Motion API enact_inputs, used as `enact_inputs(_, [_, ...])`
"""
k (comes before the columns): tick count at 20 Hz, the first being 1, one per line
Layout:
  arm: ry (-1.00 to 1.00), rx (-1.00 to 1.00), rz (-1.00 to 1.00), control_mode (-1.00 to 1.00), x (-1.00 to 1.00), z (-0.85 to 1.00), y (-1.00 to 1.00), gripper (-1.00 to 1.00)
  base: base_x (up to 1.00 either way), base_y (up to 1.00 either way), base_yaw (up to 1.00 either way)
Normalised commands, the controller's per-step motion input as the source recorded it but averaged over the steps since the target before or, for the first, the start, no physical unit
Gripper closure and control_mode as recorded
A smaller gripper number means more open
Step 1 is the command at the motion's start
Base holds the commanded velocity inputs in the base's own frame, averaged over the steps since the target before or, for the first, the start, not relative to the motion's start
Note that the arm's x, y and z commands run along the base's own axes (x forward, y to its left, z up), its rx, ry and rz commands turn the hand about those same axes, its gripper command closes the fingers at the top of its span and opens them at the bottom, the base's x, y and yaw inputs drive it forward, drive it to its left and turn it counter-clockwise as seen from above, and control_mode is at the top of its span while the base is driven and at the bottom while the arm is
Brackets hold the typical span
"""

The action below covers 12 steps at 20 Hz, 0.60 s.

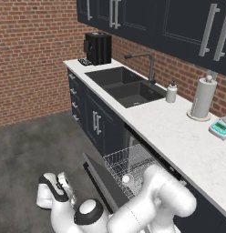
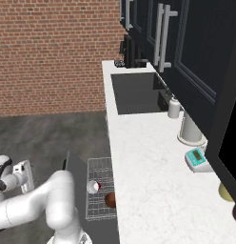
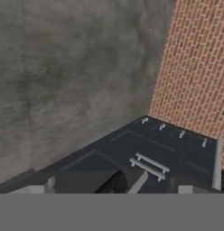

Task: Pick up the cup and bowl from the counter, place them in the dishwasher, and close the dishwasher door.

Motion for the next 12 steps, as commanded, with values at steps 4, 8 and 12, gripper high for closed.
enact_inputs(4, [0.18, -0.45, 0.0, -1.0, 0.78, -0.83, 0.77, -1.0, 0.0, 0.0, 0.0])
enact_inputs(8, [0.21, -0.53, 0.0, -1.0, 0.74, -0.78, 0.63, -1.0, 0.0, 0.0, 0.0])
enact_inputs(12, [0.23, -0.63, 0.0, -1.0, 0.59, -0.63, 0.51, -1.0, 0.0, 0.0, 0.0])
